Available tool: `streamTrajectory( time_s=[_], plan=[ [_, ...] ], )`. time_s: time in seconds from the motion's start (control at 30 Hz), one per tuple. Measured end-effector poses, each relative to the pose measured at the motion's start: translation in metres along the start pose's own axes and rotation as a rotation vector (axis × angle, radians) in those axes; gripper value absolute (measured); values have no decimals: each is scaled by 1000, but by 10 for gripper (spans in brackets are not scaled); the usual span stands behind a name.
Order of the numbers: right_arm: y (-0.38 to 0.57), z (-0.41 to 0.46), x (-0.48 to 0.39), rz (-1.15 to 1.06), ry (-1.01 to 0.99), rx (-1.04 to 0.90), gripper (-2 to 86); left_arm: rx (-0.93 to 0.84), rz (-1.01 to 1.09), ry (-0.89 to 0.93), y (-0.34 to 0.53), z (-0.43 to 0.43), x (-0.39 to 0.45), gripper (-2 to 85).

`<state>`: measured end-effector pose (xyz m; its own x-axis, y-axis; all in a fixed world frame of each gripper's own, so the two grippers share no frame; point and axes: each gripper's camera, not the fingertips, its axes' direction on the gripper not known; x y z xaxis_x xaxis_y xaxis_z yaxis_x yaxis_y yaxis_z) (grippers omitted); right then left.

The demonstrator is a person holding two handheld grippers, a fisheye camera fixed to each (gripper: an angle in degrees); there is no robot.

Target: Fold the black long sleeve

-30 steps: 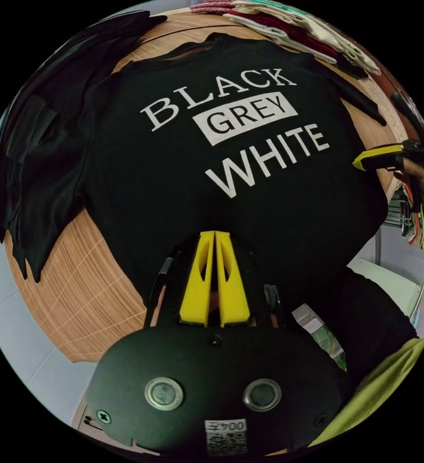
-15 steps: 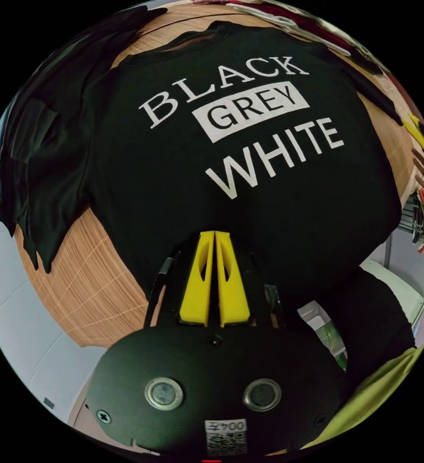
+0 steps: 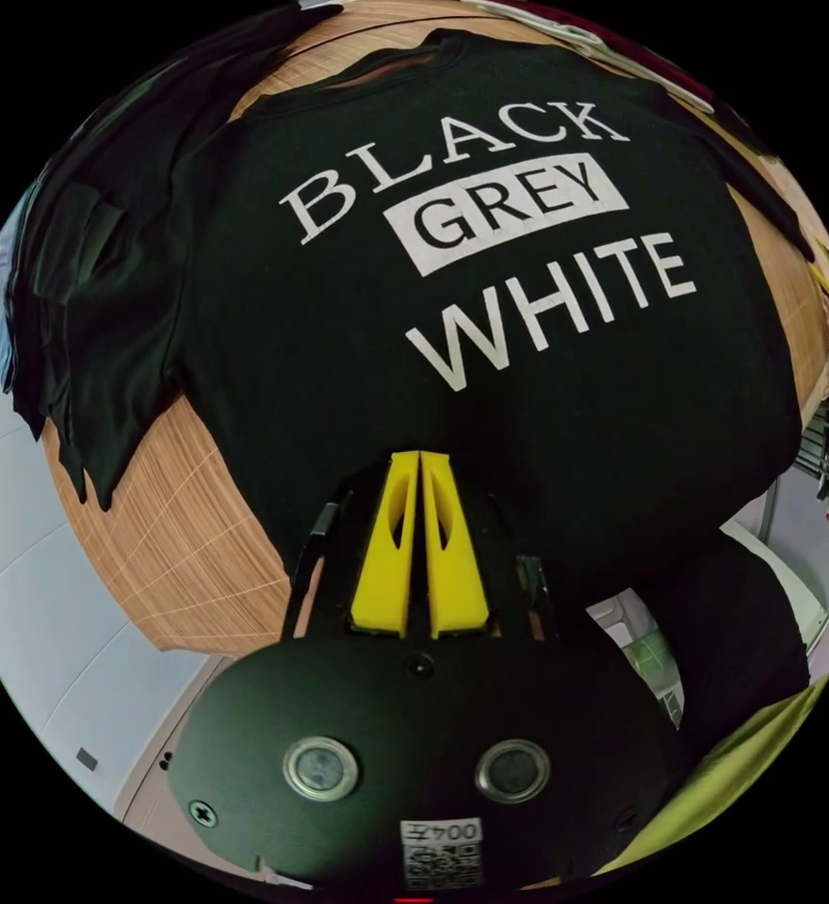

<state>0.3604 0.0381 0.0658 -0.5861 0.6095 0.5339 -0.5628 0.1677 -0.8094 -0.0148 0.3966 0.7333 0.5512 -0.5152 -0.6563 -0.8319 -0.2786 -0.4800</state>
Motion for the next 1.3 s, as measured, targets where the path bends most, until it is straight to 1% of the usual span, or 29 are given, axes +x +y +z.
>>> streamTrajectory(
  time_s=[0.1,0.17,0.2,0.3,0.37,0.4,0.47,0.5,0.57,0.6,0.67,0.7,0.77,0.8,0.87,0.9,0.97,1.0,1.07,1.1,1.17,1.23,1.3],
  plan=[
    [-4,7,-2,14,41,14,114,-1,-15,5,3,-1,0,4],
    [-3,16,-1,39,77,20,61,-6,-7,5,5,-2,-1,4],
    [-2,17,-1,37,85,23,48,-7,-4,5,5,-2,-1,4],
    [16,21,-20,-46,57,68,34,-6,5,16,9,-2,-4,4],
    [48,24,-65,-237,100,87,30,-5,0,29,13,-1,-8,4],
    [59,25,-79,-294,118,89,29,-5,-1,32,14,-1,-9,4],
    [114,33,-137,-522,173,68,30,-6,3,38,18,0,-12,4],
    [131,35,-152,-579,184,65,30,-5,6,39,19,1,-13,4],
    [202,54,-210,-800,209,19,32,-1,19,41,23,2,-16,5],
    [221,60,-223,-847,216,3,33,1,22,42,25,3,-17,5],
    [299,94,-268,-1021,237,-64,33,17,32,51,32,5,-22,5],
    [318,104,-277,-1059,229,-80,32,23,33,55,34,6,-23,5],
    [396,153,-302,-1189,204,-169,32,51,23,82,44,9,-31,5],
    [414,168,-306,-1220,205,-193,32,58,17,91,46,10,-34,5],
    [485,230,-310,-1318,218,-264,32,81,-7,127,55,13,-44,5],
    [502,246,-309,-1338,215,-278,32,87,-11,134,58,14,-46,5],
    [558,313,-298,-1394,246,-323,33,114,-11,145,67,18,-52,5],
    [570,330,-294,-1404,262,-327,33,122,-6,142,70,18,-53,5],
    [611,395,-271,-1462,339,-316,36,148,23,123,78,21,-54,4],
    [619,410,-265,-1461,364,-324,37,154,30,116,80,22,-54,4],
    [642,464,-245,-1469,473,-489,47,176,60,88,89,24,-55,4],
    [648,474,-235,-1457,478,-550,60,191,74,76,94,26,-57,5],
    [646,472,-224,-1433,527,-602,75,206,59,89,100,29,-63,5]
  ],
)
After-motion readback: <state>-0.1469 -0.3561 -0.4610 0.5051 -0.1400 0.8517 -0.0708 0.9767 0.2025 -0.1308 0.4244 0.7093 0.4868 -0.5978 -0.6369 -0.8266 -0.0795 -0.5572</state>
